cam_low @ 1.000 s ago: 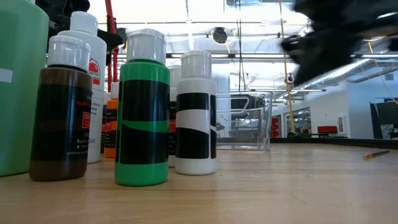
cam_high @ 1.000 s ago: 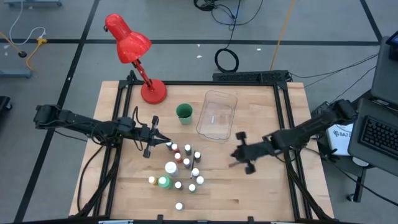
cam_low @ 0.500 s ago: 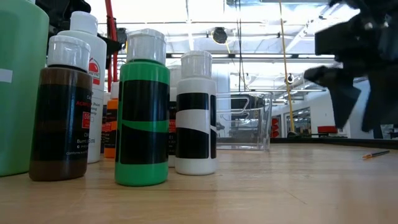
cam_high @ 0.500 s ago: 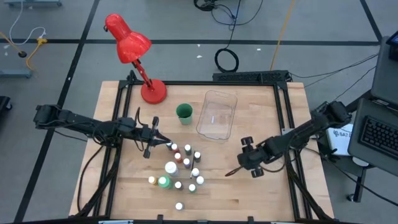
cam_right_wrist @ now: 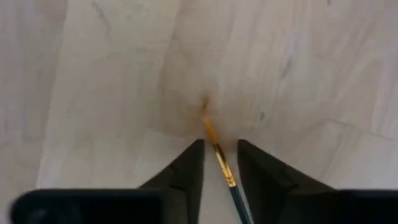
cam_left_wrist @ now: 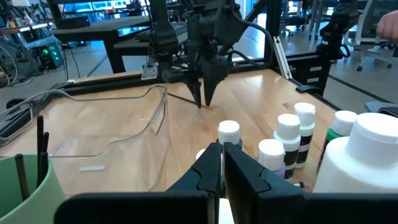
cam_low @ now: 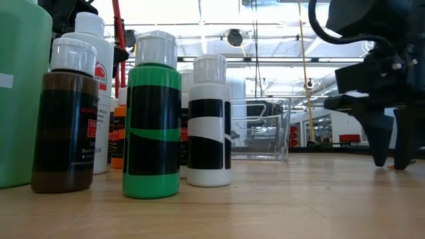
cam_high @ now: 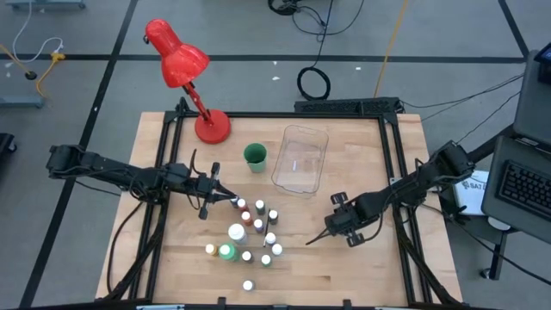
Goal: Pick & Place Paint Supplies
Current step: Put the black paint brush into the green cup
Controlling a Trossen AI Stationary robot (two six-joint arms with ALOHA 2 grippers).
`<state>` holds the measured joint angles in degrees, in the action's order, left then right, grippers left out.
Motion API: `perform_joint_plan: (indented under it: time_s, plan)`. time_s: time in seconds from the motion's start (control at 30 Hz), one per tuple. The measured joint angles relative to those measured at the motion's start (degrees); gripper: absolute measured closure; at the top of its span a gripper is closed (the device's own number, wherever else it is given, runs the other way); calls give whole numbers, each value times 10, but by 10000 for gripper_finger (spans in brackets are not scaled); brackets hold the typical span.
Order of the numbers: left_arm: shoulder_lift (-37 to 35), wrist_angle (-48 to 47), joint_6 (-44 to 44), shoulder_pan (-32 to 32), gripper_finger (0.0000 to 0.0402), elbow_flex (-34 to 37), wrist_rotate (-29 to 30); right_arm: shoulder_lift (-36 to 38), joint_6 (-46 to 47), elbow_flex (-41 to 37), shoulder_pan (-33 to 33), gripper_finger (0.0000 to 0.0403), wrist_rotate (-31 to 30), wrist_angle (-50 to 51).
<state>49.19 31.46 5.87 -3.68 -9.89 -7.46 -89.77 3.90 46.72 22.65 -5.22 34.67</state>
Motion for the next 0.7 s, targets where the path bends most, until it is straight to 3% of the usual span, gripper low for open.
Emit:
perform_joint_plan:
  time_s: [0.13, 0.3, 0.37, 0.53, 0.7]
  plan:
    - [0, 0, 0, 0, 378, 0, 0, -3, -14, -1, 0, 389, 7, -11]
    - [0, 0, -18, 0, 378, 0, 0, -4, -35, -2, 13, 398, -13, -20]
    - [0, 0, -51, 0, 378, 0, 0, -5, -44, 6, 29, 400, -54, -17]
    - [0, 5, -80, 0, 378, 0, 2, -7, -81, 63, 68, 403, -225, -3]
    - [0, 30, -100, 0, 378, 0, 5, -7, -211, 144, 95, 403, -315, -58]
